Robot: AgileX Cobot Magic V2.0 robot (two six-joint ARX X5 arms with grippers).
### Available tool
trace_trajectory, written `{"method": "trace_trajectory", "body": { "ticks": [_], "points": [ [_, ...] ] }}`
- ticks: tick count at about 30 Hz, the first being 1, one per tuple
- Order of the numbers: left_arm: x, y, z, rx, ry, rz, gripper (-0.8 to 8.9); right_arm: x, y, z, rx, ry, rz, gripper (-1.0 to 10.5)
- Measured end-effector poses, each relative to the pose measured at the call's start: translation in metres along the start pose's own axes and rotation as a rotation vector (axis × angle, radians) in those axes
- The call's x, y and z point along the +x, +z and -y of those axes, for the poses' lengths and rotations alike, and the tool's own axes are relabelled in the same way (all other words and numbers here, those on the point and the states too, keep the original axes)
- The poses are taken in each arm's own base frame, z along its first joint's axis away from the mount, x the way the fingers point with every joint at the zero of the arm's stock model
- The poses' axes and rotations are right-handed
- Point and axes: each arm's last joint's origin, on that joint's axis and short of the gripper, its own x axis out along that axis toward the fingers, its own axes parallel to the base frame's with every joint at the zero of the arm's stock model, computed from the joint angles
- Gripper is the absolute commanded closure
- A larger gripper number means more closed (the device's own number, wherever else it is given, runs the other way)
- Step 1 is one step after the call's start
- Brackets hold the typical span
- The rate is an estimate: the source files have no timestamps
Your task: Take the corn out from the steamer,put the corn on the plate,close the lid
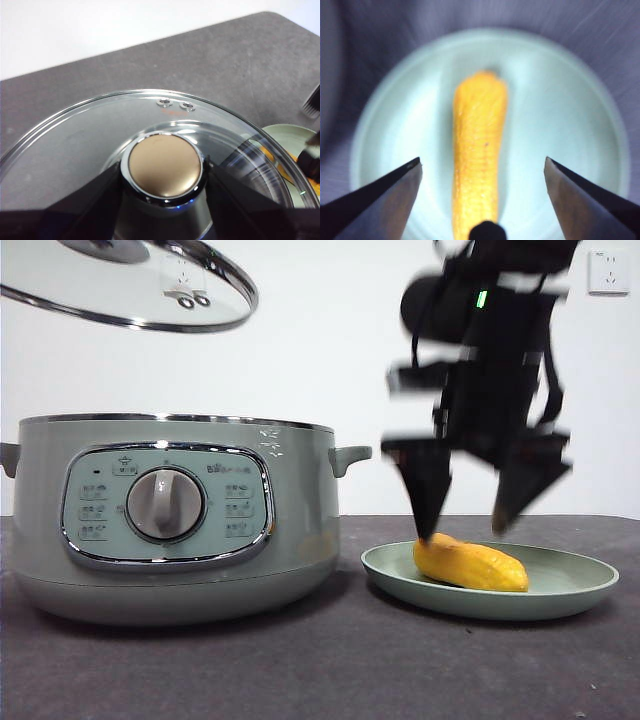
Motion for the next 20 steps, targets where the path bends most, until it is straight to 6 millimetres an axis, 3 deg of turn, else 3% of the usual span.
{"method": "trace_trajectory", "body": {
  "ticks": [13,20],
  "points": [
    [0.064,-0.009,0.012,0.012,-0.054,-0.105,8.22,-0.121,-0.015,0.018,0.045,0.024,0.301,5.4],
    [0.098,-0.022,0.025,0.023,-0.082,-0.191,8.22,-0.152,-0.030,0.028,0.075,-0.074,0.360,5.4]
  ]
}}
